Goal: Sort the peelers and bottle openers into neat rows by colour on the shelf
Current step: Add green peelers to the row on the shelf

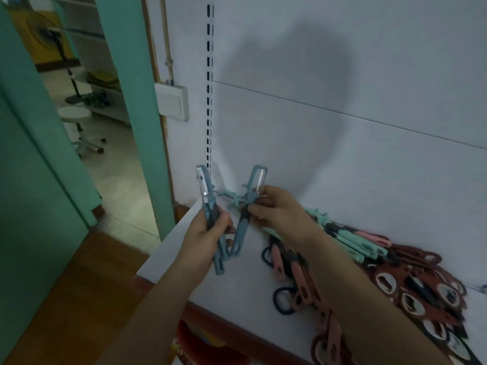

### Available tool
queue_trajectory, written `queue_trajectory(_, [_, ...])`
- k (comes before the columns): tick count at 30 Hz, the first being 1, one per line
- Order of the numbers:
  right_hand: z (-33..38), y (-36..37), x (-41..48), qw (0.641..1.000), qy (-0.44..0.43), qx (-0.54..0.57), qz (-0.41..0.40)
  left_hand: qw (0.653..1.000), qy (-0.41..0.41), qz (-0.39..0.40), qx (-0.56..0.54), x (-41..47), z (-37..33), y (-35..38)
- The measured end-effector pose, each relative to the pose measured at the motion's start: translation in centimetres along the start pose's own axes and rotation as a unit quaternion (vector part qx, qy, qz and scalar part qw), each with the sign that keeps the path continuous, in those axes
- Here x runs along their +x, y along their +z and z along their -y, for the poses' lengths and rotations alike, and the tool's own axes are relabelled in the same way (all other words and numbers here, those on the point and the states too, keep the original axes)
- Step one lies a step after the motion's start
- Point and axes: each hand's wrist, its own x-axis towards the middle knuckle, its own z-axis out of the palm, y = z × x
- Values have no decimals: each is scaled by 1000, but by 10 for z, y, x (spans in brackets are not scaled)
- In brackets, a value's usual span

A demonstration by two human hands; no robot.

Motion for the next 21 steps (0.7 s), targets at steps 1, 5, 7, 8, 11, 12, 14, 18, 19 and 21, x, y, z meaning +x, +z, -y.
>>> queue_trajectory(1, [0,6,-5,997,-17,72,-16,998,26,31,45,2,-5,6])
queue_trajectory(5, [-3,14,-23,968,-41,226,-101,976,71,152,138,14,-26,23])
queue_trajectory(7, [-2,7,-31,949,-34,269,-163,967,84,174,168,23,-34,30])
queue_trajectory(8, [-1,2,-35,944,-35,266,-195,960,100,181,191,27,-37,34])
queue_trajectory(11, [-5,-20,-50,960,-47,104,-256,894,215,170,355,43,-41,52])
queue_trajectory(12, [-11,-29,-55,962,-58,9,-268,867,253,168,396,48,-40,61])
queue_trajectory(14, [-30,-53,-67,929,-80,-230,-278,835,299,186,424,58,-33,81])
queue_trajectory(18, [-68,-95,-92,776,-34,-603,-181,793,302,244,469,77,-8,108])
queue_trajectory(19, [-74,-104,-97,771,-30,-615,-164,779,295,264,486,81,0,113])
queue_trajectory(21, [-77,-123,-105,779,-61,-608,-141,746,291,308,515,84,16,120])
